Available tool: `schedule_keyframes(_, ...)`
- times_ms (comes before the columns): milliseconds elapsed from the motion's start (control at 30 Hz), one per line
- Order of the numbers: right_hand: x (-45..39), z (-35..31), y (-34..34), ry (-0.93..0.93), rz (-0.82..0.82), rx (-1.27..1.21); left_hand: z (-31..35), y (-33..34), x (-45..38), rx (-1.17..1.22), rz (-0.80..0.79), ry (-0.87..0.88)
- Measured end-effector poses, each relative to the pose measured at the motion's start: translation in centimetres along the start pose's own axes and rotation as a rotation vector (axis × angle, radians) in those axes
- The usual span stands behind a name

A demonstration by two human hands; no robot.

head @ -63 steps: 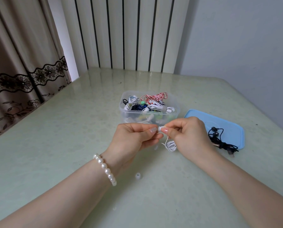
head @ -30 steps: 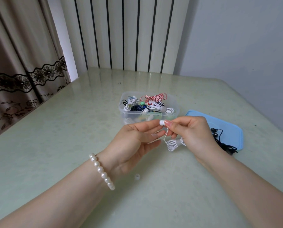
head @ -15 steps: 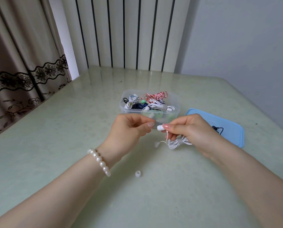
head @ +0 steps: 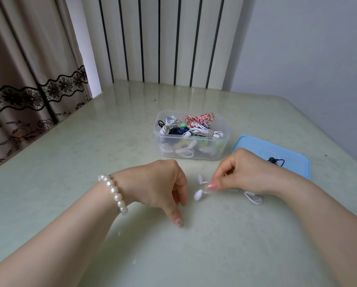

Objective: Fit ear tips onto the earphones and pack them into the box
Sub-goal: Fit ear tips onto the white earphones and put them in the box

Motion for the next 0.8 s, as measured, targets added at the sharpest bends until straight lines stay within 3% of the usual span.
schedule_keyframes(167, -0.4, 0.3, -2.1, -0.040, 0.384, -0.006, -0.1, 0.3, -0.3, -0.001, -0.002, 0.002)
schedule_keyframes(367, -0.9, 0.0, -0.3, -0.052, 0.375, 0.241, -0.2, 0.1, -0.6, 0.120, -0.025, 0.029)
schedule_keyframes(467, -0.9, -0.5, 0.1, -0.068, 0.375, 0.269, -0.6, -1.3, -0.9, 0.357, 0.028, 0.044)
schedule_keyframes(600, -1.0, -0.6, 0.5, -0.080, 0.353, 0.268, -2.5, -3.5, -1.6, 0.778, 0.241, -0.012)
schedule_keyframes(800, -0.5, -0.1, -0.5, -0.107, 0.450, 0.141, -3.4, -2.0, -2.7, 1.370, 0.113, -0.056)
Point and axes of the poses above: each hand's wrist, its own x-axis away from the middle knuckle, its own y-axis out of the palm, z = x × y, the point moved 10 cm from there along -x, towards the middle knuckle, and after that the axes turned 14 degrees about -y, right-handed, at the moved point
